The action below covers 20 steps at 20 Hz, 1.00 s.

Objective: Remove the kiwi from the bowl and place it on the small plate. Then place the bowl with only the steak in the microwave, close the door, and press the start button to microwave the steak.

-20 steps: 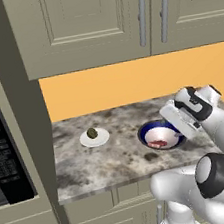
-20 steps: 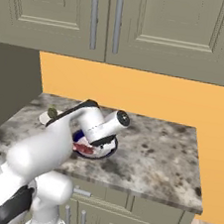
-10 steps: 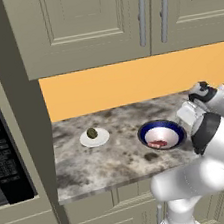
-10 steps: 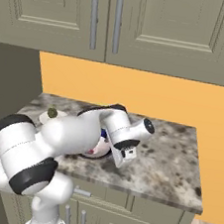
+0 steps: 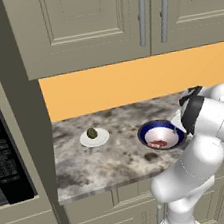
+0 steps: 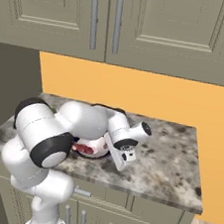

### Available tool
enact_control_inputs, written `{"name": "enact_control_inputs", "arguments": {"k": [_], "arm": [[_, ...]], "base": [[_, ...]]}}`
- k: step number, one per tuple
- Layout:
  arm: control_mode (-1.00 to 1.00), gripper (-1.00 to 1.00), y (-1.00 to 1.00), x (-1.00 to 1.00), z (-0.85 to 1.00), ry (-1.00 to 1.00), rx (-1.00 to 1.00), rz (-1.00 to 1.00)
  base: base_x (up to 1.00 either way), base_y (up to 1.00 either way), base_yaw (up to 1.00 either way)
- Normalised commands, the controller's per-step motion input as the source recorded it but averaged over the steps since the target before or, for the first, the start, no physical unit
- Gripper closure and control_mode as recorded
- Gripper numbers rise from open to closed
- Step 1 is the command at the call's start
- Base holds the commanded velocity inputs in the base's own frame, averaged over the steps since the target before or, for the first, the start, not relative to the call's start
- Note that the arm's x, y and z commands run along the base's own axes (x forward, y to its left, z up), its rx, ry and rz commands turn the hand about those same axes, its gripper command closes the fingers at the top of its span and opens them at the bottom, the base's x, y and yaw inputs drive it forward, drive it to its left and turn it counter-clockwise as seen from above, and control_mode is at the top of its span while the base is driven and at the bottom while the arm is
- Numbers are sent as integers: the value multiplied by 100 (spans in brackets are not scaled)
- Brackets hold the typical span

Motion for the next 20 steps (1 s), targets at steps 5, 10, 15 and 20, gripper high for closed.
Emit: {"name": "enact_control_inputs", "arguments": {"k": [5,10,15,20], "arm": [[-100,-100,36,0,-16,0,-3,0],[-100,100,34,0,0,0,0,-1],[-100,100,0,-12,4,-1,1,-1],[-100,100,-5,-22,62,-12,7,-4]], "base": [[0,0,0],[0,0,0],[0,0,0],[0,0,0]]}}
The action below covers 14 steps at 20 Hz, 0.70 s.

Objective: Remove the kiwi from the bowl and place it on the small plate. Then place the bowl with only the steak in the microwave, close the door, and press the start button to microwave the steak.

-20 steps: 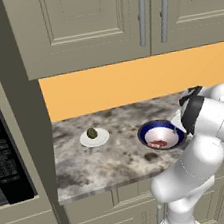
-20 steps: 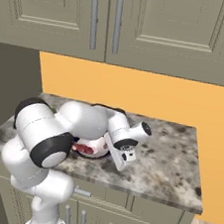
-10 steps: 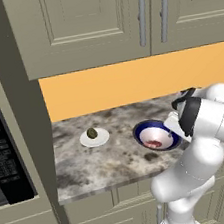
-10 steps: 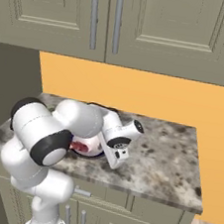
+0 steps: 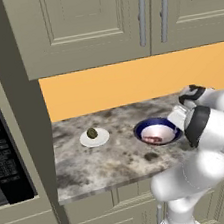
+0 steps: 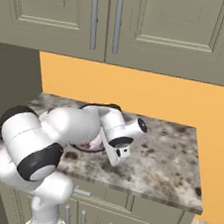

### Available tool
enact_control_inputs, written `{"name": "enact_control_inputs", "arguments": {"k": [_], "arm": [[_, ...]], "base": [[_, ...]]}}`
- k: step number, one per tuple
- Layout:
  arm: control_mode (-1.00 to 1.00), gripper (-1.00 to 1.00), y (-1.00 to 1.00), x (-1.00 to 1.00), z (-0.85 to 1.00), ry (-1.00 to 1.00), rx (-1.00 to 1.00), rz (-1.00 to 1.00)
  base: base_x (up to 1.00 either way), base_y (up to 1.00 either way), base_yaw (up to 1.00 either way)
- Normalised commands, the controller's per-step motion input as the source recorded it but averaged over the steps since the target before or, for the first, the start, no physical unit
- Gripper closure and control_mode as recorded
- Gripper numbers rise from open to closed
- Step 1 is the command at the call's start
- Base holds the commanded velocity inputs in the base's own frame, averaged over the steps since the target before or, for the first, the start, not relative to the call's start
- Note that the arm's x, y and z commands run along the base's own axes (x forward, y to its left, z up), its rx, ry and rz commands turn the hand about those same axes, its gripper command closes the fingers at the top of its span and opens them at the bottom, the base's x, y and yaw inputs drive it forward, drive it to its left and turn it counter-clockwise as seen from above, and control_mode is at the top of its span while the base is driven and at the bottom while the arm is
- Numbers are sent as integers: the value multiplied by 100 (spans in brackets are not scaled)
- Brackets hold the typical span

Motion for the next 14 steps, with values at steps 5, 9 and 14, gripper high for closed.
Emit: {"name": "enact_control_inputs", "arguments": {"k": [5,9,14], "arm": [[-100,100,-11,-20,58,-13,10,-10],[-100,100,-11,-53,83,-7,6,-10],[-100,100,-1,-97,90,-3,3,-7]], "base": [[0,0,0],[0,0,0],[0,0,0]]}}
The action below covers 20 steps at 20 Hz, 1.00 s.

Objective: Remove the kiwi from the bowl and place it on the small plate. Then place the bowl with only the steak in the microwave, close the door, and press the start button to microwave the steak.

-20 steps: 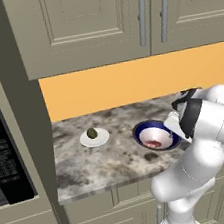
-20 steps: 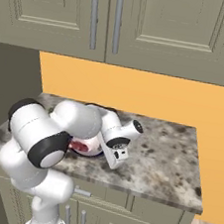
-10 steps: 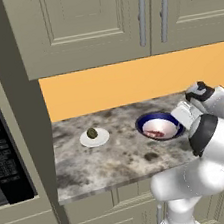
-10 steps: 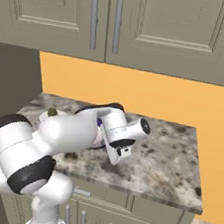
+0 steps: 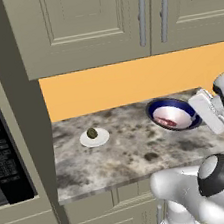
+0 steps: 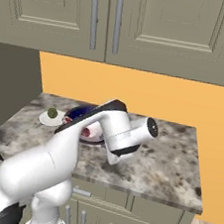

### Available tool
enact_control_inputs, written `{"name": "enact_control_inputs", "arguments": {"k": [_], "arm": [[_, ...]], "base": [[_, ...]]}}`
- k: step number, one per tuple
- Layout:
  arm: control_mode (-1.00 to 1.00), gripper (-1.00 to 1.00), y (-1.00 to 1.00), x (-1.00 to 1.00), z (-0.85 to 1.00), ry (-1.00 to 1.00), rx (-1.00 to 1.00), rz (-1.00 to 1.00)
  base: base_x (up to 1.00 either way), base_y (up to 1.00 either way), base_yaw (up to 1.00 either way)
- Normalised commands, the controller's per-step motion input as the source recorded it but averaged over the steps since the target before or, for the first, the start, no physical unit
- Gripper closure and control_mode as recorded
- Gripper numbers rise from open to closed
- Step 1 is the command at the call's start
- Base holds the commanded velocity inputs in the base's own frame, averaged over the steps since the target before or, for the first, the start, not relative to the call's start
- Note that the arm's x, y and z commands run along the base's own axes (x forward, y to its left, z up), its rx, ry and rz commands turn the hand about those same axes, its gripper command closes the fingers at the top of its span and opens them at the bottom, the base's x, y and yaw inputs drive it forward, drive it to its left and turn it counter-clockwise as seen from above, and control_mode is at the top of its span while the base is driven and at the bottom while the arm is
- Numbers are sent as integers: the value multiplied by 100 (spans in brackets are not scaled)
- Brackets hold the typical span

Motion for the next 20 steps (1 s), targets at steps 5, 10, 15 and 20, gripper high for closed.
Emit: {"name": "enact_control_inputs", "arguments": {"k": [5,10,15,20], "arm": [[-100,100,19,-99,81,-3,0,0],[-100,100,68,-46,12,1,-5,0],[100,100,1,-17,-1,0,1,-3],[100,100,0,0,0,0,0,0]], "base": [[0,0,0],[0,0,0],[-40,0,-1],[-100,42,-1]]}}
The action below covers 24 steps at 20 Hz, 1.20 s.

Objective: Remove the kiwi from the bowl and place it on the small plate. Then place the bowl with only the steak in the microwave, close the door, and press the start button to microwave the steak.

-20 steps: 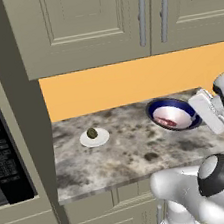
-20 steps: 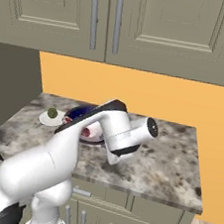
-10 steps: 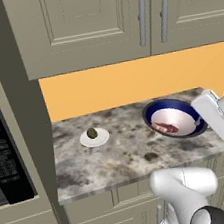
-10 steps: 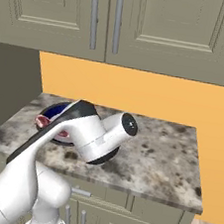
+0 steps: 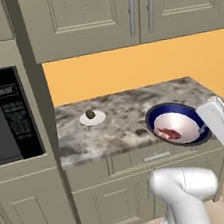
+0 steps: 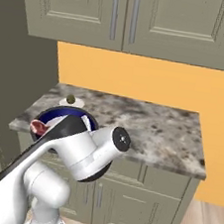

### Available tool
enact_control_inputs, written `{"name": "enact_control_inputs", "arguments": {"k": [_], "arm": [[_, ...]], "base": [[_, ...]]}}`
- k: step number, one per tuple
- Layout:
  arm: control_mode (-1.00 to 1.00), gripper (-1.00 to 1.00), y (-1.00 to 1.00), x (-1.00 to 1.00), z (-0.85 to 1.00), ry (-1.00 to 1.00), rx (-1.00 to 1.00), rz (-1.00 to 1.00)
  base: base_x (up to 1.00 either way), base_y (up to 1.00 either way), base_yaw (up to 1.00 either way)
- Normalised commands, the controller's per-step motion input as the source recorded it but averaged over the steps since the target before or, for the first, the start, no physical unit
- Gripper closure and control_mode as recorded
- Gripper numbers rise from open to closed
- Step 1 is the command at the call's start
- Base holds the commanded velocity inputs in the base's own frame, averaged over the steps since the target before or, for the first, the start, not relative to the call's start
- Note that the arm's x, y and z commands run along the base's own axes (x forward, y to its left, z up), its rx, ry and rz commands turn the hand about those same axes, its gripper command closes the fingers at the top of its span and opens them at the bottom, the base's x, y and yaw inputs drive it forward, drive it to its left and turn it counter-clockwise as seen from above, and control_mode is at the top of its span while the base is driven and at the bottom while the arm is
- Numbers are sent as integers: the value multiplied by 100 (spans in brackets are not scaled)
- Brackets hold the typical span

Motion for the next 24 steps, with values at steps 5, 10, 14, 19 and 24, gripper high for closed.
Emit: {"name": "enact_control_inputs", "arguments": {"k": [5,10,14,19,24], "arm": [[100,100,0,0,0,0,0,0],[100,100,0,0,0,0,0,0],[100,100,0,0,0,0,0,0],[100,100,0,0,0,0,0,0],[100,100,0,0,0,0,0,0]], "base": [[-82,86,0],[-39,100,0],[-1,100,-1],[9,79,-4],[34,2,-11]]}}
